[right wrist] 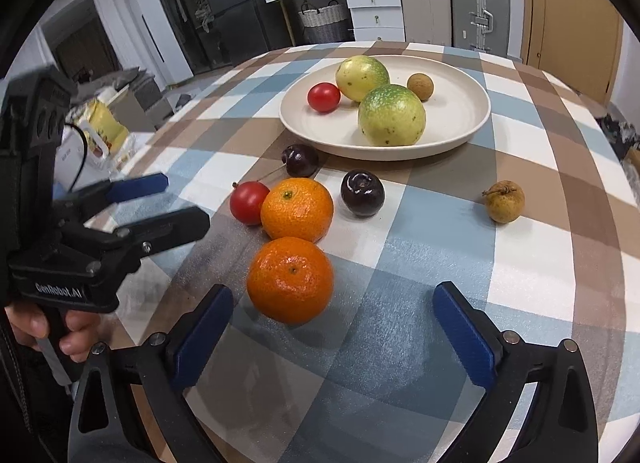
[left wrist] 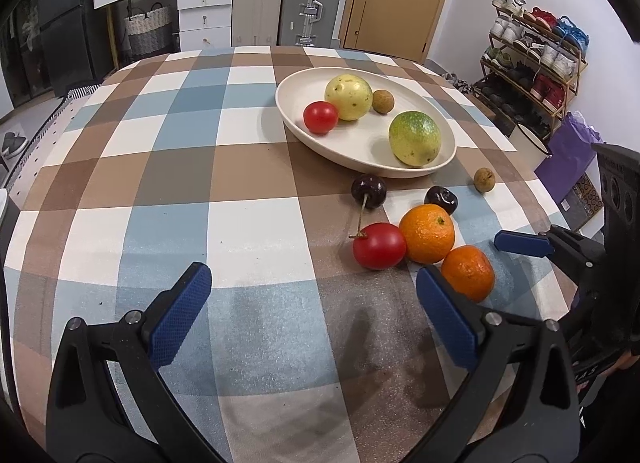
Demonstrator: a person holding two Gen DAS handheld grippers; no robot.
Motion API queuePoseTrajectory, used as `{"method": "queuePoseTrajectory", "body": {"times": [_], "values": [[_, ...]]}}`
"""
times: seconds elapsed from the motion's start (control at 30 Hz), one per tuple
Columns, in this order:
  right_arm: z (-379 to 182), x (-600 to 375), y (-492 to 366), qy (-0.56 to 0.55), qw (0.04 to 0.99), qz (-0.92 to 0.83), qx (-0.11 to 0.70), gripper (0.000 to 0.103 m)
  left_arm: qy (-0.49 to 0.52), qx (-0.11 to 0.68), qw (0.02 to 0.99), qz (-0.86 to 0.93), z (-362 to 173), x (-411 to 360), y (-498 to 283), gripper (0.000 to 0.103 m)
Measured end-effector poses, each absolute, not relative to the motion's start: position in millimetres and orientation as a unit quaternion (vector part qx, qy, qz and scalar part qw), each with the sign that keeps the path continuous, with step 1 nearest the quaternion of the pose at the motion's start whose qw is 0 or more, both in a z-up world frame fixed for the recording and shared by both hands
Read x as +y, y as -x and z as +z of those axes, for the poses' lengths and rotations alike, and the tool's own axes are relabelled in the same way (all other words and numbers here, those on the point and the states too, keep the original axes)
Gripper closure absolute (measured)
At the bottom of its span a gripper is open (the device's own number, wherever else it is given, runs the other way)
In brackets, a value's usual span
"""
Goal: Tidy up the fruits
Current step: 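Close the right gripper on a mandarin orange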
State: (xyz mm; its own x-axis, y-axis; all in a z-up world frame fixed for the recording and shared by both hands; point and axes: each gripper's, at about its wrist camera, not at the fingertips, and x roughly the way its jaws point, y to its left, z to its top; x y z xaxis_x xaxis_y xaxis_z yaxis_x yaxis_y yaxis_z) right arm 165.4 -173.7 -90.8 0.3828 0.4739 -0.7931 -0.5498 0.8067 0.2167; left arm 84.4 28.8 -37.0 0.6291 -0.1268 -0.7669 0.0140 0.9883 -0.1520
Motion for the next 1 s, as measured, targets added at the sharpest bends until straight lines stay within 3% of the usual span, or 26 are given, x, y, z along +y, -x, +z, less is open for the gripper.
{"method": "queuePoseTrajectory", "body": {"times": [0.23,0.37,0.57,0.7,0.9,1.0], "values": [[-90.4,-167.9,-161.2,0.057,0.834,0.305,0.456,0.002,0.066,0.431,0.899,-0.036,-38.0,30.4,-85.9,0.001],[-88.8,-163.8,-158.2,0.071,0.84,0.302,0.446,0.022,0.066,0.431,0.899,-0.036,-37.7,30.9,-85.5,0.001],[-89.7,-157.4,-154.5,0.093,0.841,0.302,0.439,0.029,0.064,0.435,0.898,-0.034,-39.8,30.5,-86.9,0.001],[-88.6,-155.6,-153.0,0.095,0.839,0.314,0.433,0.045,0.06,0.438,0.896,-0.034,-41.5,28.5,-89.9,0.001],[-84.2,-160.0,-152.7,0.08,0.837,0.331,0.429,0.058,0.056,0.443,0.894,-0.033,-45.2,24.1,-94.8,0.001],[-80.5,-166.2,-154.5,0.063,0.84,0.332,0.425,0.06,0.058,0.449,0.891,-0.033,-47.8,21.8,-98.9,0.001]]}}
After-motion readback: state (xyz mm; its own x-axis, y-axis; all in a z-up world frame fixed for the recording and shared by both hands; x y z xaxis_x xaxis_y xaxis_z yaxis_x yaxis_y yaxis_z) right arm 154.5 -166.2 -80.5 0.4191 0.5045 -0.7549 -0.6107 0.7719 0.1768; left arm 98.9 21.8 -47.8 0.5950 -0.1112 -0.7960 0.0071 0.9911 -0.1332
